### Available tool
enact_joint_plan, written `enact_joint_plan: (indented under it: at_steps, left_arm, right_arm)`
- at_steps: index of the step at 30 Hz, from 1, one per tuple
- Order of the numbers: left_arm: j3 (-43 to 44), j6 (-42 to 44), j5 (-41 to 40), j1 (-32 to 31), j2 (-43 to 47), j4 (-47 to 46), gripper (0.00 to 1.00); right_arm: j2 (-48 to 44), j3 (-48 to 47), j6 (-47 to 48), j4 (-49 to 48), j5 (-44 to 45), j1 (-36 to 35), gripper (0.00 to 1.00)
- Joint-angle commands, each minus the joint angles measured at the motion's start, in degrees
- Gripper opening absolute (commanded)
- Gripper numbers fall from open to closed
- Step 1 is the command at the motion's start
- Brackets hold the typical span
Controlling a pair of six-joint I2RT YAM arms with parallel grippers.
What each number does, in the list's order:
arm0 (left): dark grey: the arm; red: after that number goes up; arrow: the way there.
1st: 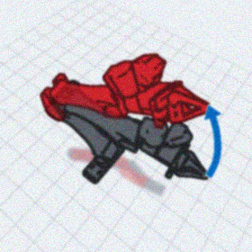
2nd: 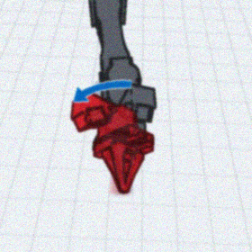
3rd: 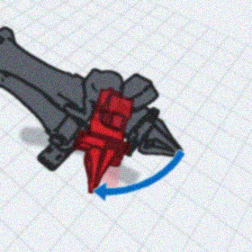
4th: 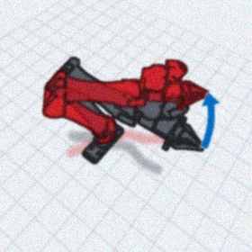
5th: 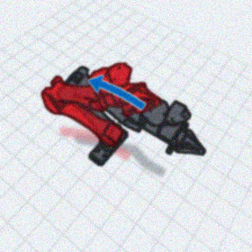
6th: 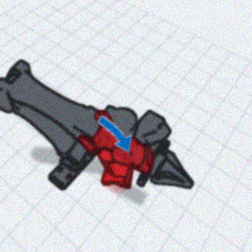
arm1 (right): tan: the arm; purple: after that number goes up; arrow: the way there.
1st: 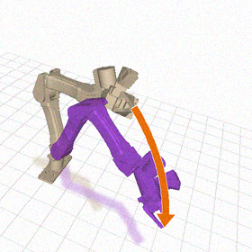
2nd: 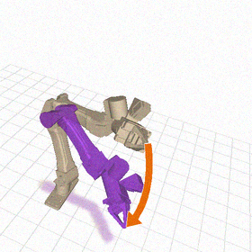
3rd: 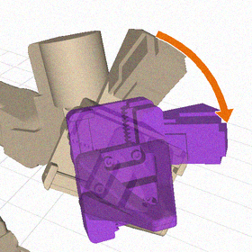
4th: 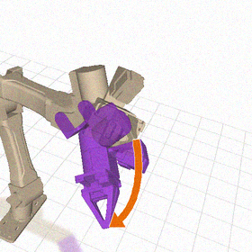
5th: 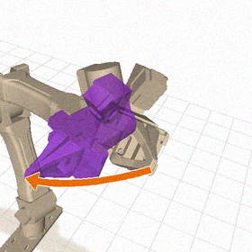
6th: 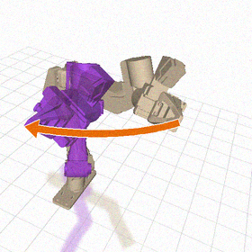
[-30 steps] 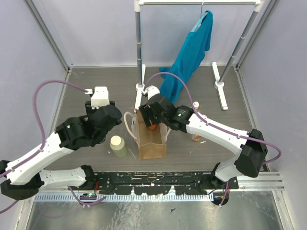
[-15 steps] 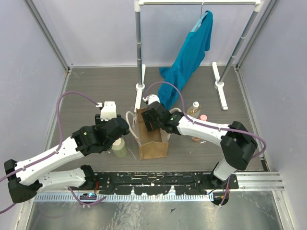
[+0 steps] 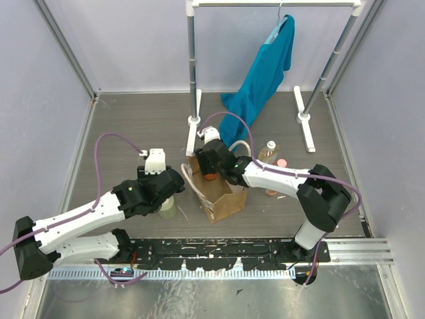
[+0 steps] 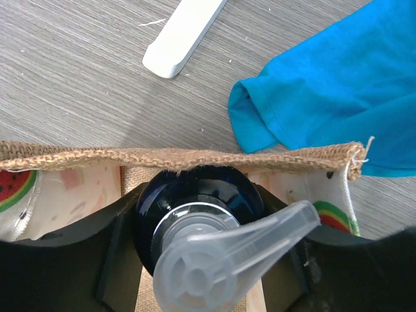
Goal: Take the personal care products out of the canvas bag
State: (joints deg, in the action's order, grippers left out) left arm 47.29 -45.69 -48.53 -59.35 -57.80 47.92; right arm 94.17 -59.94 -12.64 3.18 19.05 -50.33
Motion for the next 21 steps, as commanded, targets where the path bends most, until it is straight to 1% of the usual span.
enact_joint_plan:
  at_steps: [1,2,3,6,7,11,15,18,21]
  left_arm:
    - [1.31,-2.59,-1.08,0.1,-0.17,-1.96,0.64]
    - [1.5,-2.78,-1.26,0.05,-0.02,-1.45,0.7]
    - [1.62,-2.81,-1.37,0.07,0.35,-1.21,0.75]
    - [1.83,-3.02,-1.54,0.09,1.15,-1.03,0.82]
    - [2.06,-3.57,-1.83,0.07,1.01,-0.92,0.83]
    - [5.02,-6.66,-3.03,0.11,-1.46,4.83,0.86]
    - [8.13,-6.79,-2.91,0.11,-3.37,7.12,0.87]
    - [8.72,-5.97,-2.36,0.11,-2.74,5.98,0.86]
    - [7.87,-4.66,-1.87,0.1,-1.81,4.05,0.85]
  right_arm:
    - [-3.61,-0.7,0.8,-5.27,-0.97,0.08,0.22]
    - [-5.29,-0.77,0.69,-4.67,-1.07,-0.02,0.17]
    - [-7.45,-1.27,0.55,-3.74,-1.07,-0.11,0.15]
    - [-14.84,-4.6,1.35,1.01,0.21,-0.65,0.13]
    - [-17.22,-5.87,1.61,2.73,0.74,-0.87,0.13]
    - [-25.07,-12.55,2.09,10.11,4.12,-0.91,0.13]
    - [-29.35,-18.33,4.8,18.38,13.72,-0.86,0.14]
    - [-32.53,-18.02,7.38,20.36,23.58,-0.22,0.14]
    - [-34.97,-15.98,6.83,21.46,26.58,3.49,0.14]
